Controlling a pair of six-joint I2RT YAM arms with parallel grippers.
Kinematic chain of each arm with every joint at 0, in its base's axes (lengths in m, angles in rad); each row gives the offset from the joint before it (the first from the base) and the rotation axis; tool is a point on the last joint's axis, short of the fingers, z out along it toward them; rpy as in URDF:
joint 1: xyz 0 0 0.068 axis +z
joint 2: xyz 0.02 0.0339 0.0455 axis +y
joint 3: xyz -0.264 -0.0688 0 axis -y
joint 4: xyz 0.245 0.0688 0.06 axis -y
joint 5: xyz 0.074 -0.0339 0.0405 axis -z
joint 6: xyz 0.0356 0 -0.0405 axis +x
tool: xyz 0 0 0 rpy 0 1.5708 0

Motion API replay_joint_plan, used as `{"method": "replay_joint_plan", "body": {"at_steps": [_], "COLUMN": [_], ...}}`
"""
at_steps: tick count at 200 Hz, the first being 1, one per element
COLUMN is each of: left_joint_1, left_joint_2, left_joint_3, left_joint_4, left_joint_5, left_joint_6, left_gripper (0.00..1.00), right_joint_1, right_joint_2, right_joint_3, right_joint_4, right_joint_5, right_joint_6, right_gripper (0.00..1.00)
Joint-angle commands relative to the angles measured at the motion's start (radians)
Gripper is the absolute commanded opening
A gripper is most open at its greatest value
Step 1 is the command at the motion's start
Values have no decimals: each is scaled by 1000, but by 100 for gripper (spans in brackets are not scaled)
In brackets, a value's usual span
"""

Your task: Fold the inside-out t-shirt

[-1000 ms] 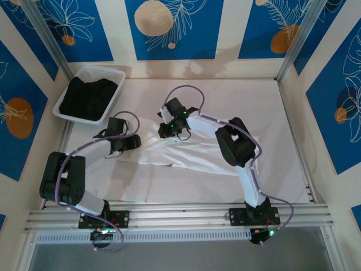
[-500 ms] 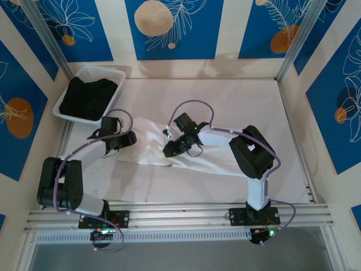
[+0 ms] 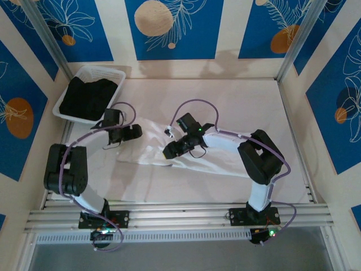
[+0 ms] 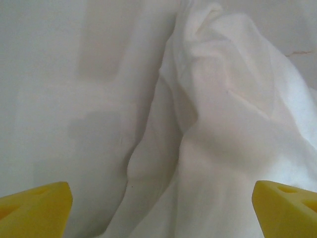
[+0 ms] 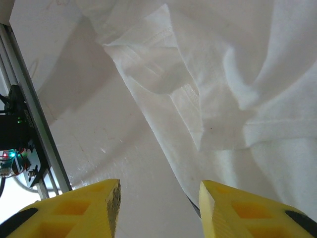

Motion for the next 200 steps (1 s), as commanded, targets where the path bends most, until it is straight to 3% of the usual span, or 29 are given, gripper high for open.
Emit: {"method": "replay_joint_plan", "body": {"at_steps": [1,47,84,125,162,200], "left_joint_1": [-31,-91,-97,-94,-80,-79], "left_joint_2": [64,137,142,158,126,-10], "left_joint_3": [52,63,13,-1,5,30], "left_joint_4": [-54,-34,24,45,40,-81], "left_joint_5": [10,119,222,237,181,-88], "left_joint_6": [68,87,58,59,68,81], "left_gripper": [94,86,61,32,0,0], "right_joint_1": [-7,-24,-39,-43,-44,-87], "right_joint_2": [-16,-44,-67,-69,-97,-176], "right_joint_3": [3,-31,-48,-55,-73,-104], "right_joint_4": [2,14,19,18,17,-4], "right_joint_5": [4,15,19,23,45,74], "right_joint_6": [-11,-3,4,11,18,32], "right_gripper": [47,47,46,46,45,45]}}
